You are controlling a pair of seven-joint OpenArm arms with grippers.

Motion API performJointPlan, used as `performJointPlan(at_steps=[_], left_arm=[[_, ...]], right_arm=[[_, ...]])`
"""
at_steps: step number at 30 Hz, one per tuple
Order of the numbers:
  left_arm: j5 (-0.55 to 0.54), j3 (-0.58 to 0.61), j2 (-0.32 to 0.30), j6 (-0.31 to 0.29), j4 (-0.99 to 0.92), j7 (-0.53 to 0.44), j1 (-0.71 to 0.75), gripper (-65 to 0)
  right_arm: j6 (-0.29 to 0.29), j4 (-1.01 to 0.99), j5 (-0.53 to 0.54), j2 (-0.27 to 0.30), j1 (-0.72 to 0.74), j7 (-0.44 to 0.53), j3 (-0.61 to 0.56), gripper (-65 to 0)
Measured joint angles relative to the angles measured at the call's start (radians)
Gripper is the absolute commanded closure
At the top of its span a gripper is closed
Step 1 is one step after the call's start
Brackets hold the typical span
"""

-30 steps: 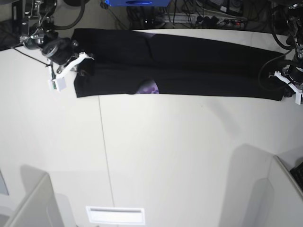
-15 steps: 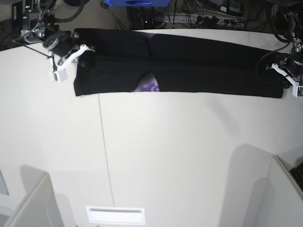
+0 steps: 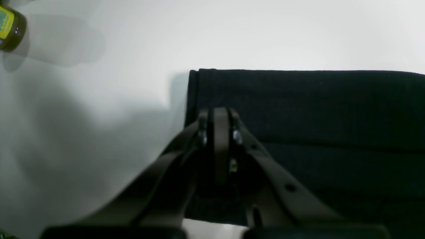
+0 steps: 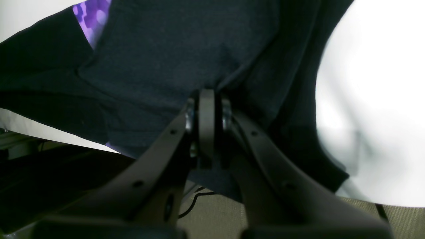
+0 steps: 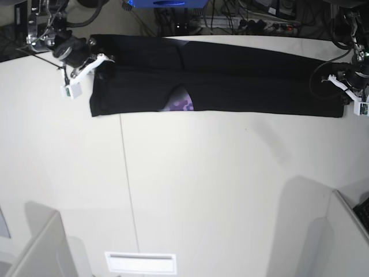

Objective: Fold the T-shirt properly
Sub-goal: 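Release the folded strip and regrasp its two ends with both grippers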

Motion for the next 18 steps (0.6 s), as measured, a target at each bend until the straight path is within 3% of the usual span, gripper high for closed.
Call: performJointPlan(at_steps=[8, 10, 13, 18], left_arm=[[0.0, -0.006, 0.0, 0.0, 0.0, 0.0, 0.015, 0.0], [0.0, -0.006, 0.001, 0.0, 0.0, 0.0, 0.019, -0.8], [0.003, -0.008, 0.008, 0.001, 0.0, 0.0, 0.019, -15.6], [0.001, -0.008, 0.018, 0.001, 0.005, 0.0, 0.019, -38.8]], right_arm=[[0.0, 0.0, 0.0, 0.016, 0.003, 0.0, 0.0, -1.4], [0.0, 0.0, 0.0, 0.016, 0.003, 0.0, 0.0, -14.9], [0.0, 0.0, -0.001, 0.016, 0.001, 0.002, 0.0, -26.9], [0.0, 0.001, 0.003, 0.006, -0.005, 0.003, 0.076, -27.0]])
